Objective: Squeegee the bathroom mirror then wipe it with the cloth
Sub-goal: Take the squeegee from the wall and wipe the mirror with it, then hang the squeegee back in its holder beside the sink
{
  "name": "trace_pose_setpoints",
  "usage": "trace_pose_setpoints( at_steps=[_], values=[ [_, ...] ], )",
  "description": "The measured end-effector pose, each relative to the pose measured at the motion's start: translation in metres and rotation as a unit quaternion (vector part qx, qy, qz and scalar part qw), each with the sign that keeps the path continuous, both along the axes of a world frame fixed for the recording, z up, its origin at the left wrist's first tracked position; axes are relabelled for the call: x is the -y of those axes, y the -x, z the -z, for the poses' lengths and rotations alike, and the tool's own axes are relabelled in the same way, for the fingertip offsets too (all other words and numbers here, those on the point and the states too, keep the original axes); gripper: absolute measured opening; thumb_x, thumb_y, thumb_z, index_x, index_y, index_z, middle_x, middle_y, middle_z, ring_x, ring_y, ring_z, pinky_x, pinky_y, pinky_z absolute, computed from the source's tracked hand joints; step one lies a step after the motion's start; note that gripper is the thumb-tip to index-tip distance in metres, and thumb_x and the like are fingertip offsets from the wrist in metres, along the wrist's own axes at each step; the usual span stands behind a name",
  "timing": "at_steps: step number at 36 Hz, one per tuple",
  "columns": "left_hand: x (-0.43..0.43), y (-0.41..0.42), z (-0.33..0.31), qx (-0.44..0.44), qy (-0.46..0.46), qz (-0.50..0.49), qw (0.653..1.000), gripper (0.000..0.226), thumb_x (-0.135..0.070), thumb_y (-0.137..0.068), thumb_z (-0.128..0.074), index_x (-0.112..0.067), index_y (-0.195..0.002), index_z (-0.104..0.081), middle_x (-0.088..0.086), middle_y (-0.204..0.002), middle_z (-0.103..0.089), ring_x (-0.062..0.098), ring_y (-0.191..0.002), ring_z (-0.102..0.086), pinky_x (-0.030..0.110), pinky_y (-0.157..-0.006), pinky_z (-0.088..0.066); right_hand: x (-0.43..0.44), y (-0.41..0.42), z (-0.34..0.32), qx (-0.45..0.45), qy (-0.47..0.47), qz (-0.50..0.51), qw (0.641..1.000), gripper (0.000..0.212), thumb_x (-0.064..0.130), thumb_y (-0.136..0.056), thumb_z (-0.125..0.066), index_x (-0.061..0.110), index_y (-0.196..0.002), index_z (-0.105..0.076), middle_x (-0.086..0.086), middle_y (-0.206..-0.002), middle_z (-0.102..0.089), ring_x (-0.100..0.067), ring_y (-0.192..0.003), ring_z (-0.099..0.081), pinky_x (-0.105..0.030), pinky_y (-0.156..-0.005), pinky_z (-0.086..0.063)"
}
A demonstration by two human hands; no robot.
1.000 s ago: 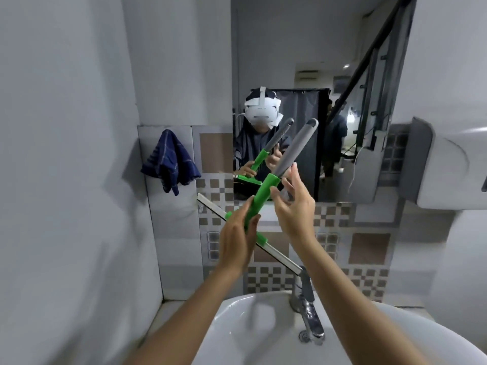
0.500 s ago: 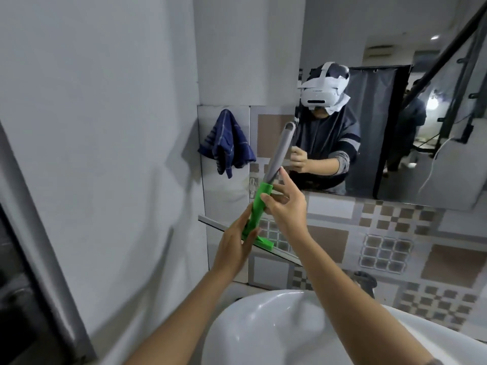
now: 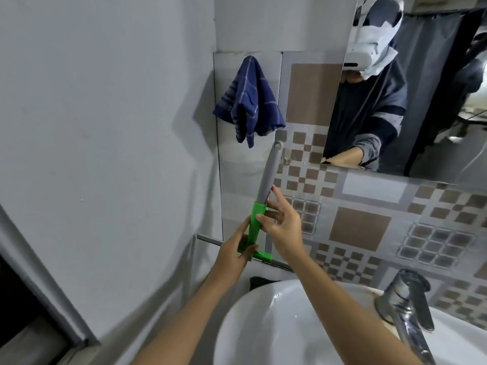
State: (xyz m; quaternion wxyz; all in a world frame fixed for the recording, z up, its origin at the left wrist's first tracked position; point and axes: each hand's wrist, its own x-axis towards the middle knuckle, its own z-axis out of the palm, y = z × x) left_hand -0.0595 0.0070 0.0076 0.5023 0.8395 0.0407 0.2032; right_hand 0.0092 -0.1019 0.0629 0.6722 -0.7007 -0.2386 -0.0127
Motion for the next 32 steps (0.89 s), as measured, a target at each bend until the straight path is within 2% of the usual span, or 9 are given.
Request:
trace_pose_setpoints(
  at_steps=[3,7,11,14,17,21,24,29,32],
  values=[
    [-0.001,0.002,0.012,-0.012,0.009,0.006,1.000,0.065,-0.016,-0.088,-0.059,-0.044,-0.135,-0.024,-0.017,-0.091,-0.058,0.000,-0.086,-0.061,0.017,-0.074,-0.053,-0.001,0.000,0.012,-0.009,0.008,0.001,1.000,0.075,-0.005,-0.080,-0.064,0.040,-0.130,-0.033,0.006,-0.108,-0.059,-0.017,-0.102,-0.062,-0.044,-0.082,-0.057],
    [-0.001,0.003,0.023,-0.028,0.017,0.010,0.999,0.064,-0.017,-0.088,-0.059,-0.040,-0.137,-0.026,-0.013,-0.092,-0.059,0.005,-0.091,-0.061,0.022,-0.079,-0.054,0.000,0.001,0.023,-0.021,0.019,-0.003,1.000,0.075,-0.006,-0.080,-0.064,0.035,-0.133,-0.032,0.014,-0.102,-0.056,-0.015,-0.099,-0.062,-0.042,-0.082,-0.057],
    [-0.001,0.000,0.030,-0.040,0.019,0.017,0.999,0.062,-0.018,-0.087,-0.060,-0.035,-0.139,-0.029,-0.015,-0.090,-0.059,0.001,-0.089,-0.061,0.018,-0.076,-0.054,0.003,-0.001,0.030,-0.034,0.027,-0.003,0.999,0.075,-0.006,-0.080,-0.064,0.028,-0.139,-0.033,0.016,-0.102,-0.054,-0.008,-0.095,-0.061,-0.038,-0.082,-0.057],
    [-0.002,-0.005,0.037,-0.049,0.020,0.016,0.998,0.064,-0.019,-0.086,-0.061,-0.033,-0.140,-0.029,-0.010,-0.093,-0.061,0.002,-0.089,-0.061,0.013,-0.075,-0.052,0.004,-0.006,0.034,-0.042,0.039,-0.001,0.998,0.075,-0.005,-0.080,-0.064,0.026,-0.140,-0.032,0.009,-0.106,-0.055,-0.006,-0.092,-0.061,-0.036,-0.082,-0.057],
    [-0.002,-0.011,0.041,-0.057,0.023,0.015,0.998,0.064,-0.019,-0.086,-0.061,-0.033,-0.140,-0.028,-0.006,-0.097,-0.062,0.005,-0.091,-0.061,0.011,-0.075,-0.051,0.004,-0.011,0.036,-0.040,0.051,-0.002,0.998,0.075,-0.004,-0.080,-0.065,0.026,-0.140,-0.033,0.004,-0.108,-0.055,-0.008,-0.093,-0.061,-0.036,-0.080,-0.057],
    [-0.002,-0.016,0.043,-0.064,0.019,0.013,0.998,0.064,-0.021,-0.087,-0.060,-0.033,-0.140,-0.027,-0.008,-0.102,-0.058,0.005,-0.092,-0.058,0.008,-0.073,-0.048,0.004,-0.017,0.038,-0.050,0.062,-0.007,0.997,0.075,-0.004,-0.080,-0.065,0.023,-0.141,-0.032,0.001,-0.111,-0.056,-0.009,-0.093,-0.061,-0.033,-0.080,-0.057],
    [-0.001,-0.020,0.045,-0.065,0.018,0.010,0.998,0.063,-0.020,-0.088,-0.060,-0.032,-0.140,-0.027,-0.009,-0.101,-0.057,0.003,-0.090,-0.056,0.003,-0.069,-0.047,0.004,-0.021,0.040,-0.053,0.071,-0.008,0.996,0.075,-0.004,-0.080,-0.065,0.023,-0.142,-0.031,0.003,-0.109,-0.056,-0.010,-0.095,-0.060,-0.038,-0.082,-0.057],
    [-0.001,-0.032,0.054,-0.058,0.030,0.005,0.998,0.060,-0.018,-0.088,-0.059,-0.031,-0.139,-0.029,-0.006,-0.100,-0.058,0.002,-0.090,-0.058,0.005,-0.068,-0.048,0.003,-0.028,0.042,-0.053,0.077,-0.012,0.996,0.075,-0.005,-0.080,-0.064,0.024,-0.142,-0.031,0.002,-0.111,-0.055,-0.017,-0.101,-0.060,-0.040,-0.086,-0.055],
    [-0.002,-0.040,0.059,-0.054,0.030,0.008,0.998,0.058,-0.021,-0.089,-0.057,-0.036,-0.136,-0.028,-0.006,-0.102,-0.059,0.002,-0.092,-0.058,0.009,-0.071,-0.050,0.003,-0.033,0.042,-0.052,0.078,-0.014,0.995,0.074,-0.006,-0.081,-0.063,0.025,-0.141,-0.032,0.002,-0.110,-0.054,-0.017,-0.102,-0.060,-0.036,-0.089,-0.054]
  ],
)
